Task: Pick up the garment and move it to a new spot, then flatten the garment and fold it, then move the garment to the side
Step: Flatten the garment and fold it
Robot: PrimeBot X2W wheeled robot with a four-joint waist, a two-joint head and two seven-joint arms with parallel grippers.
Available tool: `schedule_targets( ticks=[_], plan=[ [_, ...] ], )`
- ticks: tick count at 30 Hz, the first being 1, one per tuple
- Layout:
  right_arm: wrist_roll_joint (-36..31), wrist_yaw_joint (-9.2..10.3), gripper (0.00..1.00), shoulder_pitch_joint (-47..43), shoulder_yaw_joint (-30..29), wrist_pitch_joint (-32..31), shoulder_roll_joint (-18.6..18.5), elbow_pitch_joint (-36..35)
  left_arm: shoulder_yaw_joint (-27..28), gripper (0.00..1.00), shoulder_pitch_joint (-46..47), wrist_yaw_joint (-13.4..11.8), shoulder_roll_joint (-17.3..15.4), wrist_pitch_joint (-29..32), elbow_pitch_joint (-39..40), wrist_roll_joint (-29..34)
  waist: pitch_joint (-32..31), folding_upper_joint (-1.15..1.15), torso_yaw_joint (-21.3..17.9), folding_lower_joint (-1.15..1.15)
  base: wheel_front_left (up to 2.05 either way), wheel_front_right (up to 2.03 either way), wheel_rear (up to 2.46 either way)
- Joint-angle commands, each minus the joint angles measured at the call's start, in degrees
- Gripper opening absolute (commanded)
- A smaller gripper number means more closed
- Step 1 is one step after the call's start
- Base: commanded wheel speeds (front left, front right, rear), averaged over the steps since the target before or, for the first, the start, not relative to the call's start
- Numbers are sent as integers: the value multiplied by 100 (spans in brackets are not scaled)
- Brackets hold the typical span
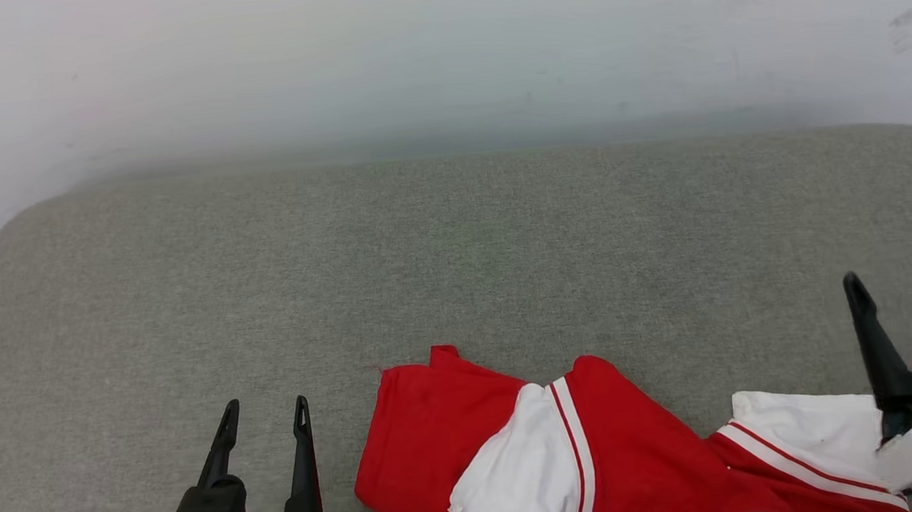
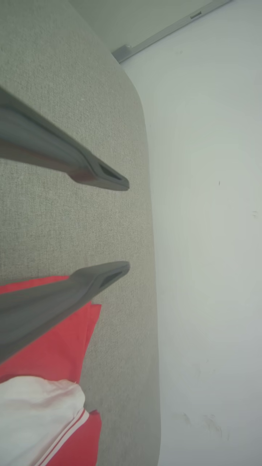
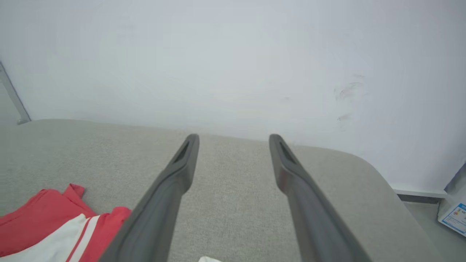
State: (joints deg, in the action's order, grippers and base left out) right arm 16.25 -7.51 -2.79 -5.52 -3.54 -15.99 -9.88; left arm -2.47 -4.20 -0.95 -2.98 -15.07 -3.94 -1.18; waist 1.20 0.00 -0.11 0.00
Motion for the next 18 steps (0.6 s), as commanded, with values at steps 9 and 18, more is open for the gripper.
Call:
schedule_targets(
  ticks=[9,18],
  plan=[
    [-452,4,100,-60,154,708,903,-46,-39,100,311,357,-206,-15,175,-44,23,0,173,0,0,0,0],
    [-462,4,100,-67,223,1064,989,533,-910,100,1356,828,-1207,857,-136,-735,79,0,229,0,0,0,0]
  ],
)
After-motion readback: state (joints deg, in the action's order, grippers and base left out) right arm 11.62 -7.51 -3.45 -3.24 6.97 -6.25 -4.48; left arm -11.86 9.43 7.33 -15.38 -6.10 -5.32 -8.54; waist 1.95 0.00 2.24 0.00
